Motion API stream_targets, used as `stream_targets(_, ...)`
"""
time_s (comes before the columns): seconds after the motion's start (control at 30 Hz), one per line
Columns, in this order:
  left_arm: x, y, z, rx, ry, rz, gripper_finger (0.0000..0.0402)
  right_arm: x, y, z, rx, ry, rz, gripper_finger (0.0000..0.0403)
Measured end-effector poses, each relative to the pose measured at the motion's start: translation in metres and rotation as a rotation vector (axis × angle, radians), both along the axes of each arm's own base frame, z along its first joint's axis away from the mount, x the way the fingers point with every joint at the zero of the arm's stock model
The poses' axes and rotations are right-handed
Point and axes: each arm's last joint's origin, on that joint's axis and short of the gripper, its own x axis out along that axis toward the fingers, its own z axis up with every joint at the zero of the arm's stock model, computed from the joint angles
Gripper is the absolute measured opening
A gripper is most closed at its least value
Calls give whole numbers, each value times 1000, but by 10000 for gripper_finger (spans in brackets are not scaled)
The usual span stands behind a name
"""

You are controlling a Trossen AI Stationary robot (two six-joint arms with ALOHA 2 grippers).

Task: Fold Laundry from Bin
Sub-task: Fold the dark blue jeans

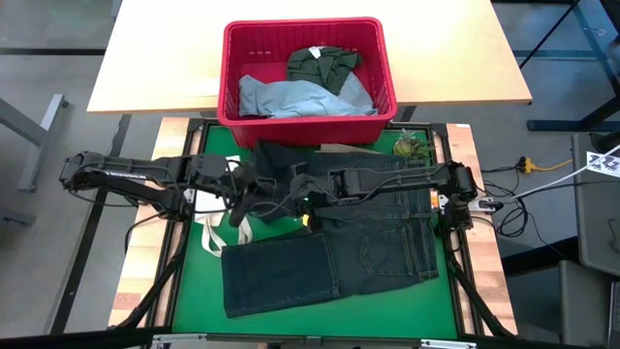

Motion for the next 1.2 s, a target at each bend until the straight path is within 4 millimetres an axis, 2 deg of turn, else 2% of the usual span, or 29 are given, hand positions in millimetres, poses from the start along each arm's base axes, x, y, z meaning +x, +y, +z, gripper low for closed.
stream_targets(0.17, -11, 2, 1, 94, 28, 17, 188, -4, 1, 6, -2, -5, 0, 27)
stream_targets(0.43, -29, 9, -12, 247, 232, 242, 185, -10, 4, 12, 15, 5, 15, 14)
stream_targets(0.63, -35, 12, -25, 242, 386, 333, 184, -12, 5, 11, 44, 18, 36, 23)
stream_targets(0.87, -31, 18, -32, 293, 455, 331, 184, -12, 5, 11, 46, 24, 36, 19)
stream_targets(1.2, -15, 28, -48, 360, 567, 305, 184, -12, 5, 11, 46, 24, 36, 20)
